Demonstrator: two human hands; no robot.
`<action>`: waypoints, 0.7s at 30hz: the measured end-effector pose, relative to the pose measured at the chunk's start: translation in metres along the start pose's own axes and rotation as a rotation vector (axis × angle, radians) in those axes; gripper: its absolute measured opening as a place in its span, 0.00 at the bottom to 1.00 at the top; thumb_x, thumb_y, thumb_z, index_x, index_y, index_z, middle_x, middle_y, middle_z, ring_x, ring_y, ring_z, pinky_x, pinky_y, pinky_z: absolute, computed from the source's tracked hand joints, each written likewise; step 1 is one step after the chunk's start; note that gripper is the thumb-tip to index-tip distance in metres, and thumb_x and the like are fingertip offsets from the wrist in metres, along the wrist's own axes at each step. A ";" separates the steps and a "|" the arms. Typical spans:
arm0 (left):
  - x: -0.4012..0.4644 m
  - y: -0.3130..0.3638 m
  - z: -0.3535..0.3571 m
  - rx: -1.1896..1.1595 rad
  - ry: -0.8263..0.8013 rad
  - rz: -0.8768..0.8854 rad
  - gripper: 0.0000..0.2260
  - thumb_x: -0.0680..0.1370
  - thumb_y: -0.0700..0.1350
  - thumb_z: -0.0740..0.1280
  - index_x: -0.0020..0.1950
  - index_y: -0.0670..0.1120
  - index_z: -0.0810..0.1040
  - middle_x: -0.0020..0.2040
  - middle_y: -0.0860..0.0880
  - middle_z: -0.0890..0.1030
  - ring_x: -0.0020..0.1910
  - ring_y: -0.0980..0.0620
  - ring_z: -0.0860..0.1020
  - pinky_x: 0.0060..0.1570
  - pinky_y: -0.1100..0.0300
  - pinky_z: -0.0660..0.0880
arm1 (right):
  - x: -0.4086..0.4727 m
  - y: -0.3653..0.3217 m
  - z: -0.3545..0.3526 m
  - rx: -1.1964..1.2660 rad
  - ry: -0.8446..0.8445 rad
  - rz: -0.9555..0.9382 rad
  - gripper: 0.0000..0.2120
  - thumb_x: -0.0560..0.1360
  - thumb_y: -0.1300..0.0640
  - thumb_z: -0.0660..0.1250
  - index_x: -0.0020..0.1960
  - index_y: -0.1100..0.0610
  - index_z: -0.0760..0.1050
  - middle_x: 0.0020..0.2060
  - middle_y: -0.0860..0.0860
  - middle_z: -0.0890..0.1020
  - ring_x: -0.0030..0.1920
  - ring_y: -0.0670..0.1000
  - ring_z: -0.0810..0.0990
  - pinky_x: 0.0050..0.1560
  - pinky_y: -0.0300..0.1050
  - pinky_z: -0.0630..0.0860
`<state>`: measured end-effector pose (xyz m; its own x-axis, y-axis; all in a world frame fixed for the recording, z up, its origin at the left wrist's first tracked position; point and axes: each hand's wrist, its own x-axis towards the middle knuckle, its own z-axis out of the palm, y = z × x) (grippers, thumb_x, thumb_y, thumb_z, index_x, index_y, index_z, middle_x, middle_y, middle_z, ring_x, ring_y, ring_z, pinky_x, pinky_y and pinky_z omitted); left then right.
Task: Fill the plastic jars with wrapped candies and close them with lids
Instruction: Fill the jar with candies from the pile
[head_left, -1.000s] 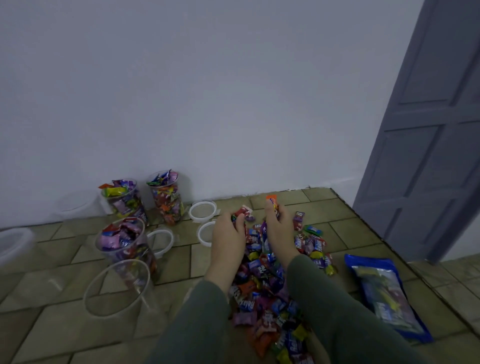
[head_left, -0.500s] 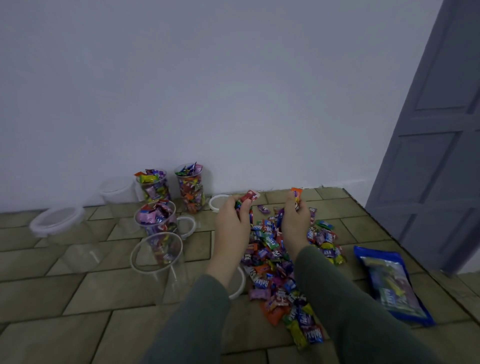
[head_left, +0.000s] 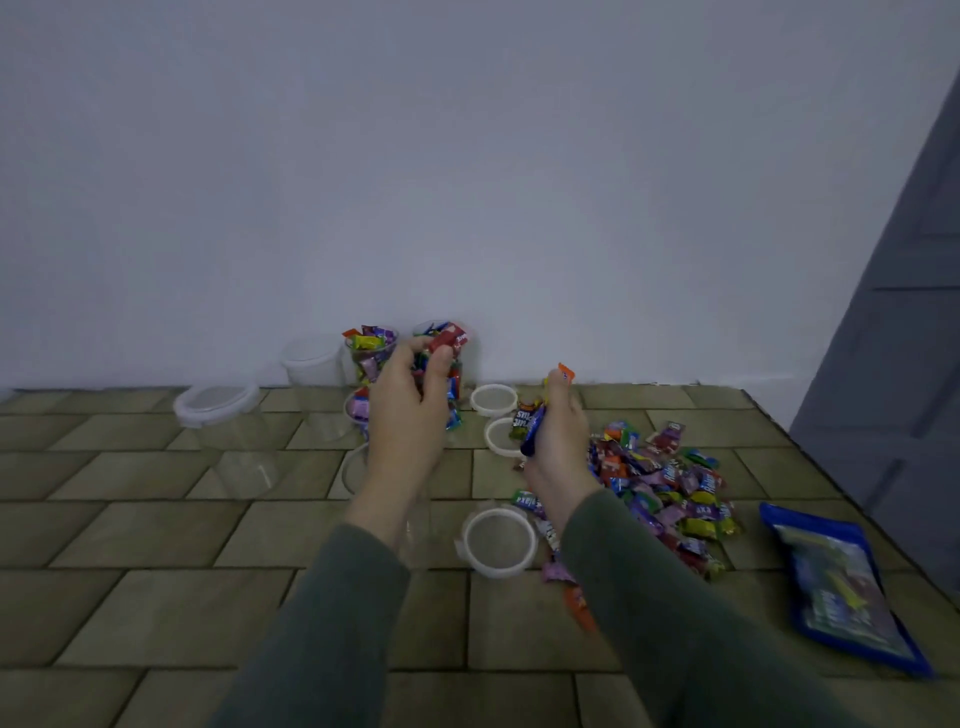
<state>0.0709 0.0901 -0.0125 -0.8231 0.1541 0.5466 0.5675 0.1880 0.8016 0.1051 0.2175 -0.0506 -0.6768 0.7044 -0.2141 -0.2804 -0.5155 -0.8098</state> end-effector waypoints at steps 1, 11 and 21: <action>0.003 -0.003 -0.008 -0.012 0.018 -0.006 0.06 0.82 0.50 0.61 0.54 0.49 0.75 0.42 0.56 0.77 0.42 0.64 0.74 0.36 0.70 0.67 | -0.003 0.003 0.007 0.003 -0.015 0.020 0.08 0.79 0.46 0.63 0.46 0.50 0.74 0.44 0.53 0.79 0.47 0.54 0.79 0.51 0.51 0.76; 0.010 -0.045 -0.047 -0.042 0.002 -0.052 0.09 0.81 0.52 0.62 0.58 0.50 0.76 0.48 0.55 0.82 0.49 0.55 0.80 0.51 0.52 0.78 | -0.029 0.027 0.071 0.023 -0.064 0.046 0.10 0.80 0.48 0.62 0.48 0.54 0.75 0.47 0.55 0.82 0.50 0.56 0.82 0.58 0.57 0.78; -0.001 -0.050 -0.028 -0.163 -0.044 -0.149 0.09 0.81 0.50 0.62 0.57 0.48 0.77 0.49 0.53 0.82 0.46 0.60 0.80 0.43 0.68 0.76 | -0.027 0.042 0.077 -0.024 -0.015 -0.049 0.12 0.79 0.47 0.63 0.47 0.56 0.75 0.44 0.52 0.81 0.50 0.55 0.81 0.55 0.53 0.77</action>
<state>0.0423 0.0529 -0.0465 -0.8940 0.1796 0.4106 0.4255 0.0528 0.9034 0.0588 0.1393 -0.0368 -0.6724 0.7214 -0.1656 -0.2974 -0.4682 -0.8321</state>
